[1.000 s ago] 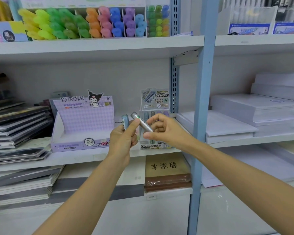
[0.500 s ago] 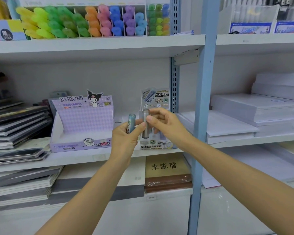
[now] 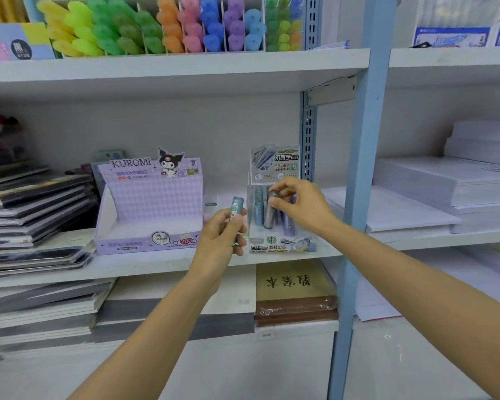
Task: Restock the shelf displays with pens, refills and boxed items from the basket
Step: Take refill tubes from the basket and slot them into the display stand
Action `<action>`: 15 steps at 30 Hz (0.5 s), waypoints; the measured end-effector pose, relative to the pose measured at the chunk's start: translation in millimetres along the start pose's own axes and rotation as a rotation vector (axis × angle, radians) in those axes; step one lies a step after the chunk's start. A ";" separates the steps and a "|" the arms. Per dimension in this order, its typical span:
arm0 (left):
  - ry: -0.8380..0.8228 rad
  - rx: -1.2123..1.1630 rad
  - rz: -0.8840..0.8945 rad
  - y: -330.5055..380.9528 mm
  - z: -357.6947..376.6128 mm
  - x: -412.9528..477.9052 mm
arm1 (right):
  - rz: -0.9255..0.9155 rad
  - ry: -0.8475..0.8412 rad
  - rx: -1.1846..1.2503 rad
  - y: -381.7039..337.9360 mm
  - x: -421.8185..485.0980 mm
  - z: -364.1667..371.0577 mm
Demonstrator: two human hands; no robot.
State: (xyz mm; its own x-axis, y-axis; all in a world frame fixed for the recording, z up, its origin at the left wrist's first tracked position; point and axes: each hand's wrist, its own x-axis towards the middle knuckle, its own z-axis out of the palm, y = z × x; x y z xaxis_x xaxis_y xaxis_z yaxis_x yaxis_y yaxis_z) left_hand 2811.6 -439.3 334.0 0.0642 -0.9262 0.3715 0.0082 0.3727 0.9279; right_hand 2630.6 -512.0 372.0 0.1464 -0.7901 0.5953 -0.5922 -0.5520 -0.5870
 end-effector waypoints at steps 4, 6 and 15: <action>-0.032 -0.006 0.008 -5.5 -2.0 0.5 | -0.066 -0.052 -0.077 -0.9 0.8 -6.6; -0.047 -0.015 0.008 -8.1 -1.9 0.1 | -0.085 -0.076 -0.125 -1.0 1.3 -11.0; -0.020 -0.108 -0.051 -13.0 2.7 1.3 | -0.106 -0.049 -0.140 -2.7 -3.5 -3.5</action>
State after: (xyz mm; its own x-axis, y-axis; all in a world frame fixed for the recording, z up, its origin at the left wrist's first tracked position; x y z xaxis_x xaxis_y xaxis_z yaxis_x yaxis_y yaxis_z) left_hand 2808.9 -445.6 322.5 0.0410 -0.9446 0.3257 0.1184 0.3282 0.9371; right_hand 2628.9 -506.9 373.5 0.2502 -0.7436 0.6200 -0.6753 -0.5929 -0.4386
